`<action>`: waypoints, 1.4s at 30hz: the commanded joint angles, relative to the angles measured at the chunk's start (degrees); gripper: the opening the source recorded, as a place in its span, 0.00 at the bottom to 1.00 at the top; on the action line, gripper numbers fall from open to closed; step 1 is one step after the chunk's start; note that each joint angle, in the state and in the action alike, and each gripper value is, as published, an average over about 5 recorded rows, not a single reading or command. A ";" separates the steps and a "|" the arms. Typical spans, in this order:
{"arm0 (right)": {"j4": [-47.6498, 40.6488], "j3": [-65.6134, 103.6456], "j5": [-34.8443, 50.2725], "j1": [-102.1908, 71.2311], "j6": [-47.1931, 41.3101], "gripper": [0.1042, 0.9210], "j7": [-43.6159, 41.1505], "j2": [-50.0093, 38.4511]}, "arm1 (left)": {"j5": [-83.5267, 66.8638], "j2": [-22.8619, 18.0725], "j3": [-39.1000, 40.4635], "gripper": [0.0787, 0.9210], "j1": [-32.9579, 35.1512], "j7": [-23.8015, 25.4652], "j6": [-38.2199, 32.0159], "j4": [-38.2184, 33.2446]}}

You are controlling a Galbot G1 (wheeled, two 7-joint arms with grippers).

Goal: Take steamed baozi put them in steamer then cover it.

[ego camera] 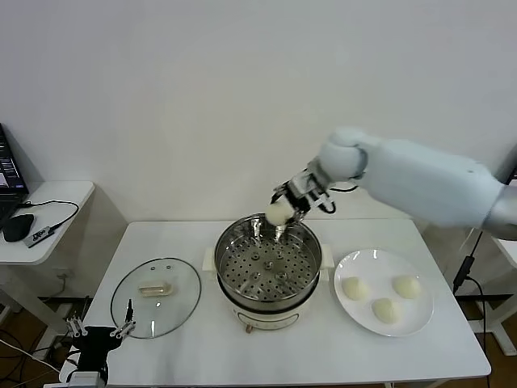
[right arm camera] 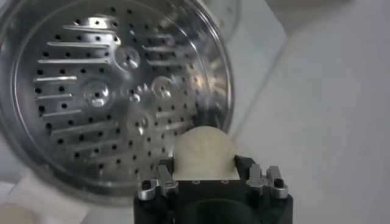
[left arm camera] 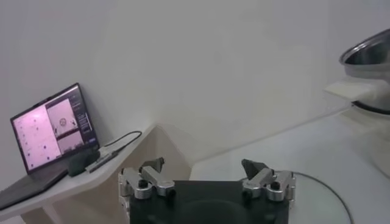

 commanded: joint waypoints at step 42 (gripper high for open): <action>6.59 -3.47 2.92 6.37 -8.40 0.88 -4.53 -3.99 | 0.44 -0.21 0.50 0.88 0.66 0.18 0.09 -1.32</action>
